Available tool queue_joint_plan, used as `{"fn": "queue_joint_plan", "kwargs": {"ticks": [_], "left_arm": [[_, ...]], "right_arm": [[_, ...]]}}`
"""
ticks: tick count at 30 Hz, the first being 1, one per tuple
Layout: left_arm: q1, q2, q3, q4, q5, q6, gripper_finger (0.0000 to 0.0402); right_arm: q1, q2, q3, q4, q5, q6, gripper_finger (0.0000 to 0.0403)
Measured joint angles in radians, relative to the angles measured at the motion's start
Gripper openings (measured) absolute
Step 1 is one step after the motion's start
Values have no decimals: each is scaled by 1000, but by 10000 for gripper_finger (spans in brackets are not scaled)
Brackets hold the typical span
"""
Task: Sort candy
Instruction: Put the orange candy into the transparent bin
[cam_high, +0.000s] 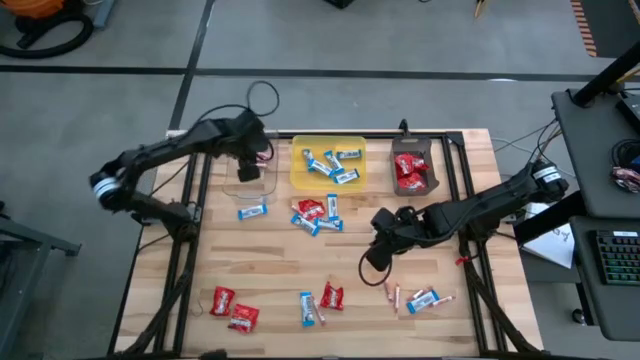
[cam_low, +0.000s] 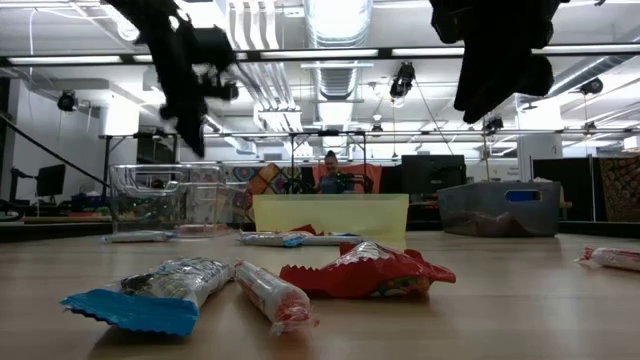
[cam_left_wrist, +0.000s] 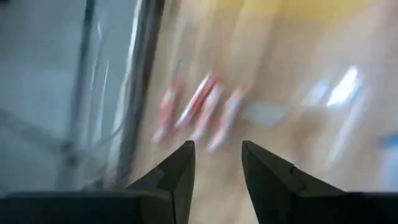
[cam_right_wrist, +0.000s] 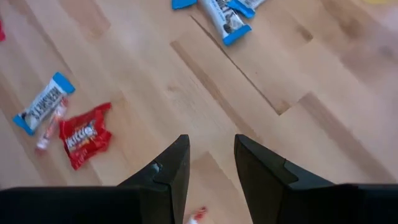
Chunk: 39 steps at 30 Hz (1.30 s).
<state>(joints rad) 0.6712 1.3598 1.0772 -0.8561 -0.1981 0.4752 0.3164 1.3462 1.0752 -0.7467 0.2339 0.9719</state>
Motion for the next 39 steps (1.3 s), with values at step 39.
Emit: {"fn": "queue_joint_plan", "kwargs": {"ticks": [39], "left_arm": [[-994, -330, -240, 603, -159, -688, 75]], "right_arm": [[161, 455, 148, -178, -344, 311, 118]]}}
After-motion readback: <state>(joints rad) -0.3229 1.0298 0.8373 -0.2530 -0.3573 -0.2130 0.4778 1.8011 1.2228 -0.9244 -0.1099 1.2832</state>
